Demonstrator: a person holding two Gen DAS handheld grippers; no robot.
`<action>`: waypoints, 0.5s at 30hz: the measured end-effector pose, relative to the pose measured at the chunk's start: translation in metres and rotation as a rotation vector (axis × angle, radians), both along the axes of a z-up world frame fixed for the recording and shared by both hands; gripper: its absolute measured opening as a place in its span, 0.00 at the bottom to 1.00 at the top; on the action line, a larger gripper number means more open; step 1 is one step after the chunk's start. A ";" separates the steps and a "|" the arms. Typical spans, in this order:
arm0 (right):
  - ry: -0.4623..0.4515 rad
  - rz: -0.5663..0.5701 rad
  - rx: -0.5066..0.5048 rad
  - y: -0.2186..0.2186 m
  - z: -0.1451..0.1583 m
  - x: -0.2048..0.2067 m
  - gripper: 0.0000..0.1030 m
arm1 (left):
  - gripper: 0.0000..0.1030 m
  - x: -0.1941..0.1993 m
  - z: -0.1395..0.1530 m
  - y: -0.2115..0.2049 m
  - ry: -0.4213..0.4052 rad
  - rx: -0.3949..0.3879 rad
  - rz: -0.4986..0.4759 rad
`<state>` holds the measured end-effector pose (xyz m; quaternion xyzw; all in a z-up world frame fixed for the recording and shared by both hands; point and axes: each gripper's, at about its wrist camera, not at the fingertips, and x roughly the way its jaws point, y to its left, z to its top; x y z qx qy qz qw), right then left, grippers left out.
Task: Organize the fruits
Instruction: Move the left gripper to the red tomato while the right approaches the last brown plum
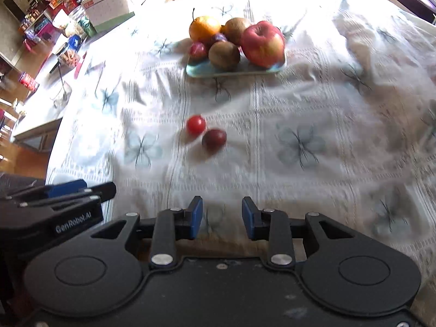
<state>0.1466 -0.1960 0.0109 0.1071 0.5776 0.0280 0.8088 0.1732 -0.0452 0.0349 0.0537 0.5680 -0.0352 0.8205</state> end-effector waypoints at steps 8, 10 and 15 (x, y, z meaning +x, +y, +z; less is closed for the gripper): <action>0.054 -0.063 0.024 0.011 -0.052 0.076 0.33 | 0.47 0.053 -0.054 0.002 0.024 0.046 0.056; 0.068 -0.066 0.038 0.017 -0.061 0.086 0.33 | 0.47 0.061 -0.063 0.008 0.039 0.035 0.073; 0.079 -0.104 0.010 0.028 -0.080 0.105 0.35 | 0.47 0.068 -0.072 0.023 0.061 0.024 0.107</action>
